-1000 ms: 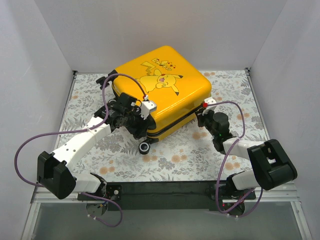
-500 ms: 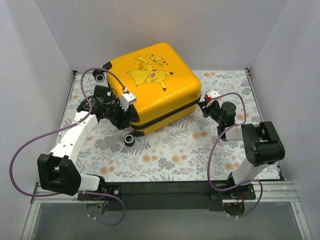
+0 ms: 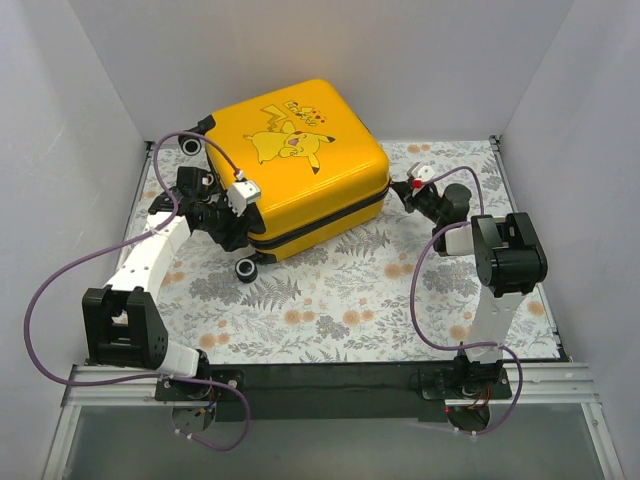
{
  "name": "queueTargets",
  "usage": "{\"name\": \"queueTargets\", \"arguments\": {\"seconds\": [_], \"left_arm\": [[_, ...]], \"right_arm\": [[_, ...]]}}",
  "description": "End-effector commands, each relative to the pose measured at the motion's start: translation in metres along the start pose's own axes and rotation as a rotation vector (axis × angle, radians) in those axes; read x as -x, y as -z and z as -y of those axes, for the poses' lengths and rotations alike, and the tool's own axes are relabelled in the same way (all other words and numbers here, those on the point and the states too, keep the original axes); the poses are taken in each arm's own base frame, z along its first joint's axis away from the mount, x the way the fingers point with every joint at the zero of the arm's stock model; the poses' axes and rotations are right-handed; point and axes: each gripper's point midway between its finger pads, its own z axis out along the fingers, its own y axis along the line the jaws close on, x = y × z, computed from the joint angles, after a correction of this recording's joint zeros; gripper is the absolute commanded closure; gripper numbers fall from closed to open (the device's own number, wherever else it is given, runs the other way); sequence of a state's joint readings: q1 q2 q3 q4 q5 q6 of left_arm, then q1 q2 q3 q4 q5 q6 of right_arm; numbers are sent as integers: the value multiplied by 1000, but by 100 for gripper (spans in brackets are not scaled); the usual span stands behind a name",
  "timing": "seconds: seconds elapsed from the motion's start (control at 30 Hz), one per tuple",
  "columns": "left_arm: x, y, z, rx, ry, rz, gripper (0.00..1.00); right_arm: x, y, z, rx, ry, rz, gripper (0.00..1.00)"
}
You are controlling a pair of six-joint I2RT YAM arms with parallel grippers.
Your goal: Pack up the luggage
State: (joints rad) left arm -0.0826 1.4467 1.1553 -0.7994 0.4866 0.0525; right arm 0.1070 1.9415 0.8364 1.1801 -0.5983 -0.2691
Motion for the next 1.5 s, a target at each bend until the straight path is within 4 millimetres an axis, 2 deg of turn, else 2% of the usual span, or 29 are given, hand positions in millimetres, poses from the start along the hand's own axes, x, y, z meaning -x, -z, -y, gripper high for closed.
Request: {"name": "queueTargets", "arguments": {"seconds": [0.0, 0.13, 0.17, 0.2, 0.23, 0.3, 0.5, 0.67, 0.7, 0.73, 0.77, 0.8, 0.83, 0.87, 0.9, 0.93, 0.97, 1.03, 1.07, 1.1, 1.13, 1.17, 1.2, 1.23, 1.27, 1.3, 1.33, 1.37, 1.47], "left_arm": [[-88, 3, -39, 180, 150, -320, 100], [-86, -1, -39, 167, 151, -303, 100], [-86, -2, -39, 170, 152, -300, 100], [-88, -4, -39, 172, 157, -303, 100], [-91, -5, -39, 171, 161, -311, 100], [-93, -6, -41, 176, 169, -320, 100], [-106, -10, -47, 183, 208, -328, 100], [-117, -18, -39, 145, 224, -325, 100], [-117, -19, -39, 145, 223, -320, 100], [-117, -20, -38, 141, 228, -314, 100], [-115, -20, -37, 133, 234, -307, 100], [-114, -20, -32, 114, 259, -307, 100], [-110, -19, -29, 102, 280, -295, 100], [-105, -19, -25, 79, 292, -276, 100], [-102, -16, -20, 70, 295, -263, 100], [-100, -14, -17, 65, 290, -250, 100], [-102, -14, -10, 48, 285, -241, 100], [-89, -3, -7, 57, 235, -179, 100], [-82, 0, -4, 54, 229, -148, 98], [-62, 7, -4, 50, 214, -76, 86], [-41, 19, -3, 63, 235, -1, 77], [-25, 28, -3, 68, 241, 57, 67], [5, 40, -2, 44, 225, 158, 49], [22, 53, 4, 33, 225, 219, 43], [36, 62, 9, 11, 203, 265, 26], [48, 70, 16, -20, 183, 309, 18], [68, 85, 23, -47, 142, 374, 18], [78, 97, 27, -36, 115, 411, 18], [94, 122, 33, 9, 89, 462, 17]], "right_arm": [[60, 4, 56, -182, 176, 148, 99], [62, 4, 50, -152, 190, 159, 99], [55, 0, 51, -145, 182, 158, 99], [64, -7, 58, -147, 195, 185, 99], [64, -11, 61, -146, 194, 195, 99], [55, -22, 63, -126, 185, 214, 99], [54, -61, 76, -81, 202, 317, 99], [47, -99, 85, -65, 198, 394, 99], [47, -108, 80, -55, 183, 407, 99], [28, -117, 78, -50, 158, 399, 99], [28, -124, 80, -62, 140, 411, 99], [45, -135, 83, -62, 155, 461, 99], [27, -143, 77, -56, 126, 450, 99], [27, -150, 75, -61, 118, 459, 99], [39, -156, 78, -65, 133, 494, 99], [26, -161, 73, -55, 105, 485, 99], [27, -163, 70, -47, 102, 492, 99], [23, -162, 56, -25, 88, 484, 99], [28, -159, 48, -6, 99, 498, 99], [31, -156, 40, 9, 103, 503, 99], [27, -149, 29, 26, 95, 485, 99], [34, -144, 22, 38, 119, 504, 99], [34, -140, 17, 46, 119, 501, 99], [41, -137, 15, 52, 128, 508, 99], [35, -133, 10, 57, 118, 492, 99], [36, -132, 7, 60, 121, 489, 99], [41, -130, 8, 63, 127, 492, 99], [38, -127, 6, 66, 121, 482, 99], [41, -123, -1, 84, 122, 478, 99]]}}
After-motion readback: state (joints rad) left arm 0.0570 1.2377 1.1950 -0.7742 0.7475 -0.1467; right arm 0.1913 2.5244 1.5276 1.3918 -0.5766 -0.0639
